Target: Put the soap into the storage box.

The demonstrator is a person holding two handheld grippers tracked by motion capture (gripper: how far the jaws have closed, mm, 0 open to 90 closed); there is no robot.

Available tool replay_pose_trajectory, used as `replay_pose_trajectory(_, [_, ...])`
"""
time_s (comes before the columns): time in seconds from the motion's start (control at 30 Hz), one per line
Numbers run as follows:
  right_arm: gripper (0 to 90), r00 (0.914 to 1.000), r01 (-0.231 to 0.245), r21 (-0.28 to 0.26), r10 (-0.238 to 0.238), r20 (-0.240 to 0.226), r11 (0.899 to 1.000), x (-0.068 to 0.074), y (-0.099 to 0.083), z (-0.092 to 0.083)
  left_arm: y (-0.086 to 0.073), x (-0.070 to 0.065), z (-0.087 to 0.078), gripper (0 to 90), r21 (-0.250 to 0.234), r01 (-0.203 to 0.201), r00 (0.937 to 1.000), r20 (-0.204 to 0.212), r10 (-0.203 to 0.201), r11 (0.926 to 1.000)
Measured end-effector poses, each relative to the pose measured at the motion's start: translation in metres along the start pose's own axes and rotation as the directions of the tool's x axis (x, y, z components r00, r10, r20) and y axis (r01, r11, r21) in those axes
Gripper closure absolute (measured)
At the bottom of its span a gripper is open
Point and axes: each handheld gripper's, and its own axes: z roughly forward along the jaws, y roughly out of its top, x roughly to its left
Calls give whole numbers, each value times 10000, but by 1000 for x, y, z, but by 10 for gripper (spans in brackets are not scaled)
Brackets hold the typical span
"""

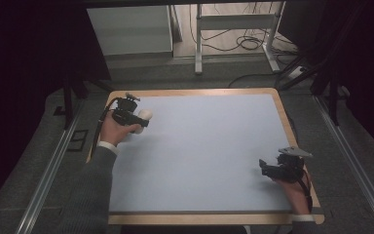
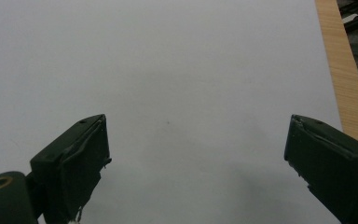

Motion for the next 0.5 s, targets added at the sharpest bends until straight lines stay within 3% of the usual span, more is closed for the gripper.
replay_pose_trajectory(0.3, [64,10000,12,13,-12,-15,10000,0,0,1,0,30,8,496,240,639,9976,-291,-632,9977])
replay_pose_trajectory(0.5, [64,10000,18,52,-18,-19,10000,0,-1,1,1,41,9,496,171,975,9948,-305,-970,9951])
